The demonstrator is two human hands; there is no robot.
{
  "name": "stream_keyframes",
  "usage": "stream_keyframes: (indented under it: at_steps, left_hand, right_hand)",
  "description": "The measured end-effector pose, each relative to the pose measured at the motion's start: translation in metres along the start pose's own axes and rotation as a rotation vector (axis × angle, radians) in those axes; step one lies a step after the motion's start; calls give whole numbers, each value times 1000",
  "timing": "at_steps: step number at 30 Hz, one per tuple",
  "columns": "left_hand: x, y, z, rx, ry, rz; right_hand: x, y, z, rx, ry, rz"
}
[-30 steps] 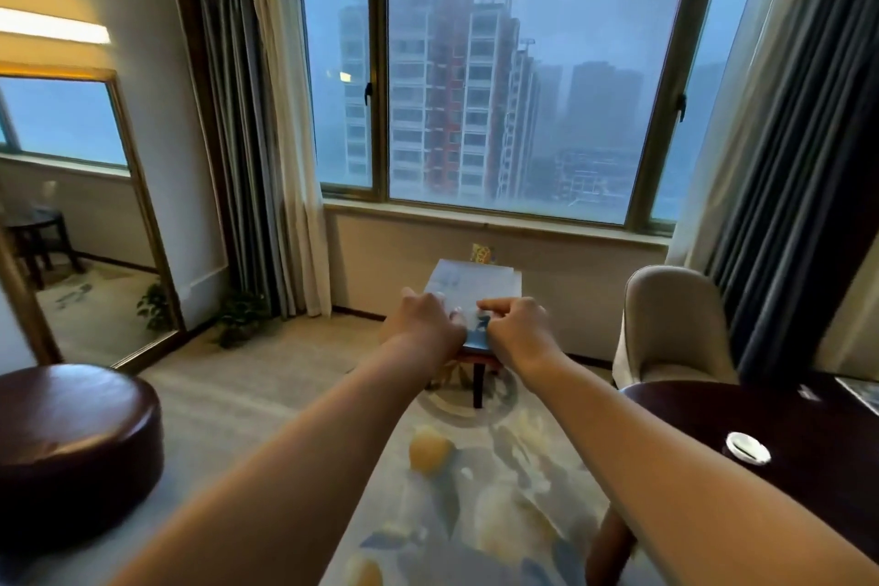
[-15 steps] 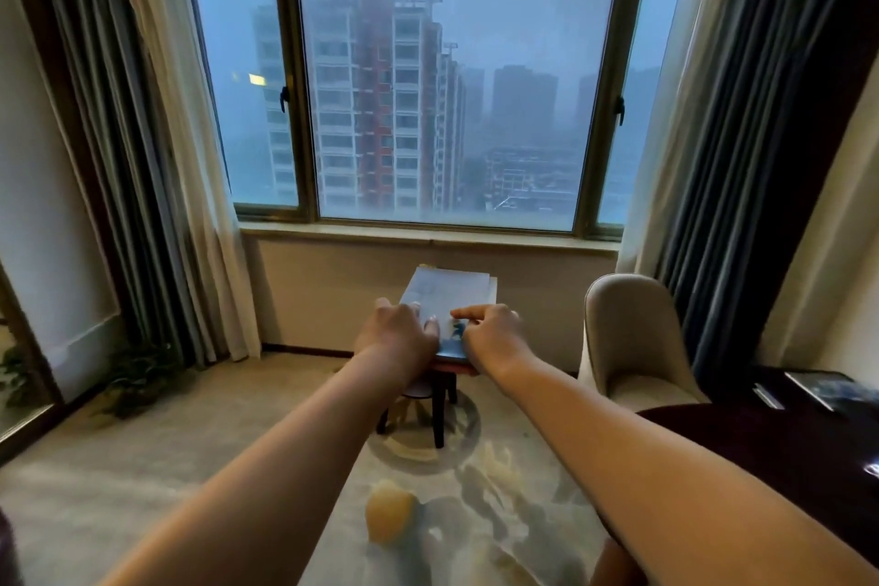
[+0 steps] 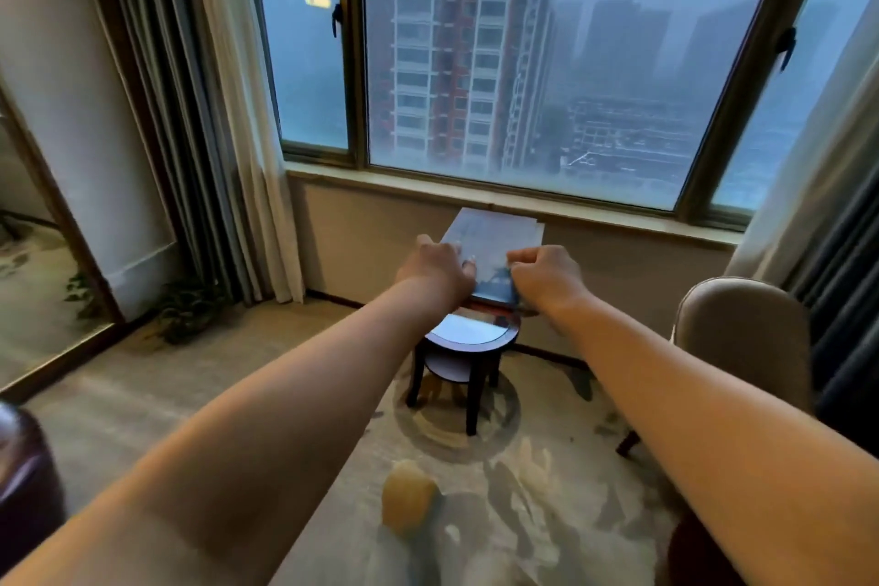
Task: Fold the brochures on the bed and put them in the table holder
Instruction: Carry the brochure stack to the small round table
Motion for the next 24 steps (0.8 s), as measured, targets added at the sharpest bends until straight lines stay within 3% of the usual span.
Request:
stream_keyframes:
  at_steps: [24]
  left_hand:
    - [-437, 13, -195, -81, -136, 16]
  right_hand:
    - [-385, 240, -147, 50, -74, -207]
Point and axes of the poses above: each hand's wrist, its own x-axis away from the middle knuckle, its own z-axis out of the back of the hand, y = z × x, the point moved 8 cm from there along -x, towards the middle knuckle, and after that the axes turned 15 degrees about z, right-handed, at the moved point
